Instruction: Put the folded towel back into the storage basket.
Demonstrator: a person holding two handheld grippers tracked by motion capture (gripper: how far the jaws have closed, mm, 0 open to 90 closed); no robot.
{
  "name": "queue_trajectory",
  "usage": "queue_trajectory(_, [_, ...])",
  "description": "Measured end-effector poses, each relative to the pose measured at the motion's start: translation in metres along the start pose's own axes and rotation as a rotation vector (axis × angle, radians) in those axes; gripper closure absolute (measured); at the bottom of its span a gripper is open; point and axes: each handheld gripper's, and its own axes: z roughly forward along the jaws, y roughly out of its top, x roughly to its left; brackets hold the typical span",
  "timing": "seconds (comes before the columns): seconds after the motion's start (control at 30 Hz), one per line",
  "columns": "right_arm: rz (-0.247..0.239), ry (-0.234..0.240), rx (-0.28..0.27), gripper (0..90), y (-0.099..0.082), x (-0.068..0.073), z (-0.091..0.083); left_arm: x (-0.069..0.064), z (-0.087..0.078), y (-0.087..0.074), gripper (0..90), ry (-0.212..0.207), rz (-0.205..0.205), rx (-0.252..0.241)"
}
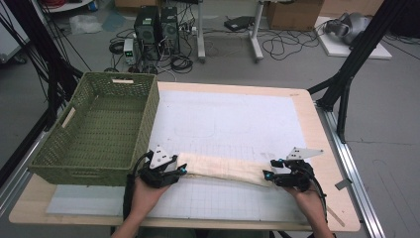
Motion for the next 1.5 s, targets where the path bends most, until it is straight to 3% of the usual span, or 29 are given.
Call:
queue_trajectory(0.3, [0.028, -0.031, 0.050, 40.5, -0.007, -0.004, 0.004, 0.003, 0.010, -0.004, 51.7, 0.026, -0.009, 0.080])
queue_trajectory(0.4, [0.056, -0.024, 0.045, 40.3, -0.009, -0.006, 0.003, 0.002, 0.014, -0.005, 51.1, 0.010, -0.014, 0.105])
queue_trajectory(0.53, [0.059, -0.016, 0.053, 41.2, -0.010, -0.006, 0.005, 0.001, 0.017, -0.007, 54.6, -0.015, -0.038, 0.109])
queue_trajectory(0.7, [0.033, 0.014, 0.059, 59.0, -0.009, -0.003, 0.008, 0.001, 0.017, -0.007, 69.8, -0.063, -0.042, 0.112])
queue_trajectory(0.83, [0.025, 0.104, 0.065, 79.1, -0.008, -0.004, 0.011, -0.001, 0.016, -0.008, 81.1, -0.065, -0.054, 0.098])
queue_trajectory(0.9, [0.011, 0.116, 0.070, 80.4, -0.006, -0.005, 0.012, -0.003, 0.013, -0.008, 82.7, -0.052, -0.069, 0.097])
queue_trajectory(1.17, [-0.017, 0.119, 0.073, 81.0, 0.008, -0.011, 0.017, -0.014, -0.014, -0.013, 83.3, 0.000, -0.060, 0.085])
queue_trajectory(1.43, [-0.026, 0.159, 0.059, 80.7, 0.030, -0.012, 0.027, -0.024, -0.046, -0.027, 83.3, 0.002, -0.072, 0.073])
queue_trajectory(1.5, [-0.033, 0.158, 0.084, 80.0, 0.031, -0.011, 0.036, -0.024, -0.046, -0.030, 83.0, 0.002, -0.063, 0.081])
